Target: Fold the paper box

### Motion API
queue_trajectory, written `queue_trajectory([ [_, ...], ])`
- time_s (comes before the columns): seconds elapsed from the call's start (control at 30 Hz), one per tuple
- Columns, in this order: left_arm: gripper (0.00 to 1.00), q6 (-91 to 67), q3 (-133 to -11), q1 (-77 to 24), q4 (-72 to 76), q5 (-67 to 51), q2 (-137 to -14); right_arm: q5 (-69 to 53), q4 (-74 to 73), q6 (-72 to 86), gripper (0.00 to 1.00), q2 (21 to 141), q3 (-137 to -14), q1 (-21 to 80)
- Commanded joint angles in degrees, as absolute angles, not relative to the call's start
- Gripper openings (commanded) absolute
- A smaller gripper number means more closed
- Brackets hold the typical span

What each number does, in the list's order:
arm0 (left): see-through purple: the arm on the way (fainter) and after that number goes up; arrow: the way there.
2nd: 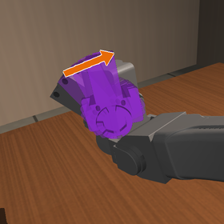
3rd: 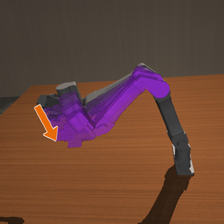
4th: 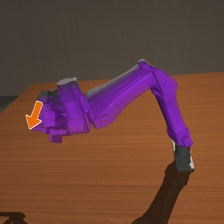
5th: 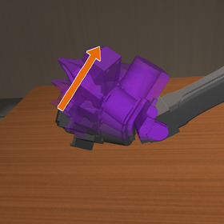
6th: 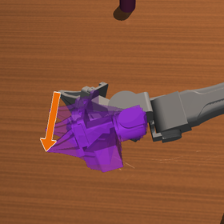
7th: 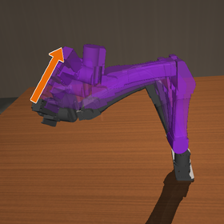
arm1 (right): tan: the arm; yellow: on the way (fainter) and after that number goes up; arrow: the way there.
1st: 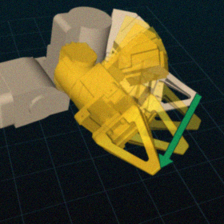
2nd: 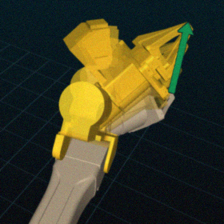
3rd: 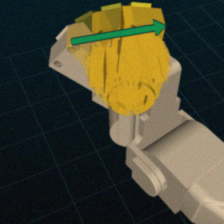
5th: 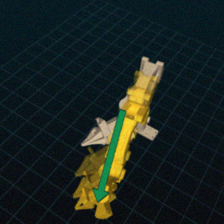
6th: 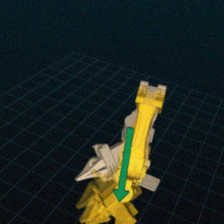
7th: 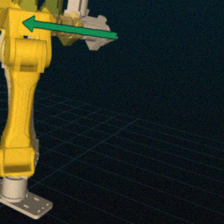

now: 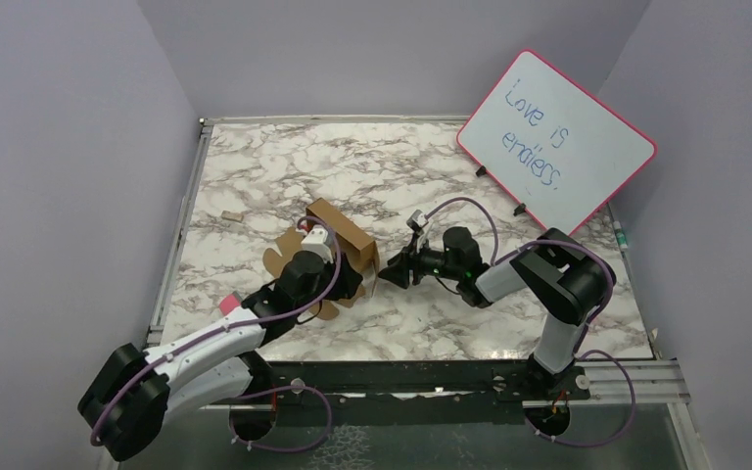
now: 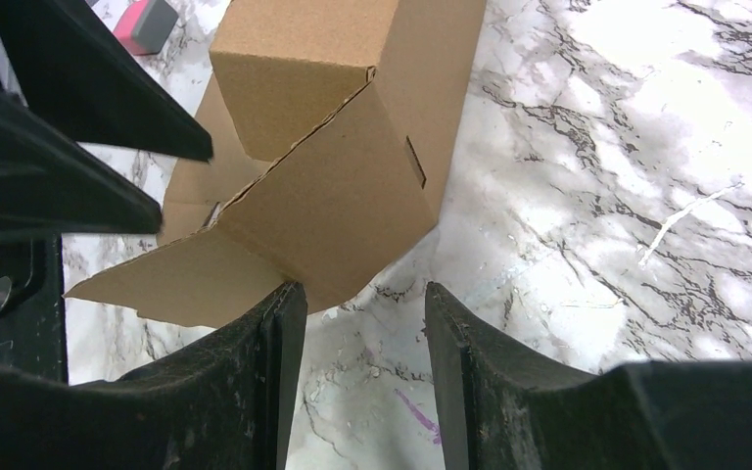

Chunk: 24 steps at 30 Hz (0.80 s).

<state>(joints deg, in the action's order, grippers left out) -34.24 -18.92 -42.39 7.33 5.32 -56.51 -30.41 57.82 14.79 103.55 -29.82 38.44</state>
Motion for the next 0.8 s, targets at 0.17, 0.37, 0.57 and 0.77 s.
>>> queue_trajectory([
  [0.17,0.55,-35.1,-23.9,-39.3,-0.7,11.5,-48.6,-28.9,60.8,14.1,0.53,104.6,-30.7,39.6],
  [0.37,0.58,-42.3,-23.4,-28.6,9.2,0.9,-51.2,-28.4,61.0,13.9,0.54,104.7,-30.3,40.0],
  [0.57,0.60,-50.5,-22.6,-18.9,22.6,-10.9,-56.8,-27.6,60.8,13.4,0.54,104.3,-30.1,40.3],
  [0.77,0.61,-55.1,-23.4,-14.1,27.0,-11.3,-62.2,-27.1,61.0,13.0,0.55,104.4,-29.9,40.5],
])
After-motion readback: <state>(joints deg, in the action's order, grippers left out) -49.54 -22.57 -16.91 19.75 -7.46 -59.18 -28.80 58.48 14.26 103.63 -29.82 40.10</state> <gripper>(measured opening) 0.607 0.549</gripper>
